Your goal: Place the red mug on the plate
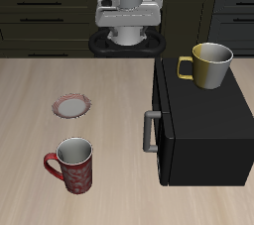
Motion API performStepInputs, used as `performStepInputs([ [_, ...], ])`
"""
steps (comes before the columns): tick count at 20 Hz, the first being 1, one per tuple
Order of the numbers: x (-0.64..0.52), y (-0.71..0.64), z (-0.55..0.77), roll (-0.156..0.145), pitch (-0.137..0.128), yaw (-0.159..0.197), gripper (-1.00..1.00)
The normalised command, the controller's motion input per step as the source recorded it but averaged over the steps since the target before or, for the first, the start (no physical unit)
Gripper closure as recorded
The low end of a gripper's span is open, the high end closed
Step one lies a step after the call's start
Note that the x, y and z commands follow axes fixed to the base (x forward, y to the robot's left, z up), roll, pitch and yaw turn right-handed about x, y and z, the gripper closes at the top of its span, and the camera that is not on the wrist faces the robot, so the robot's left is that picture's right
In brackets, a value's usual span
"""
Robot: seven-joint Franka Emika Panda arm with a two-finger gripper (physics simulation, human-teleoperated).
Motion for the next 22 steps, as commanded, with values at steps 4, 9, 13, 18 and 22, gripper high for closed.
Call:
performStepInputs([
  [4,-0.05,-0.03,0.07,-0.014,-0.054,0.013,-1.0],
  [9,0.0,-0.01,0.05,-0.006,-0.024,0.006,-1.0],
  [13,0.12,-0.05,0.06,-0.018,-0.024,0.007,-1.0],
  [18,0.26,-0.12,0.06,0.01,-0.013,0.034,-1.0],
  [22,0.39,-0.2,0.06,-0.028,0.003,-0.012,-1.0],
])
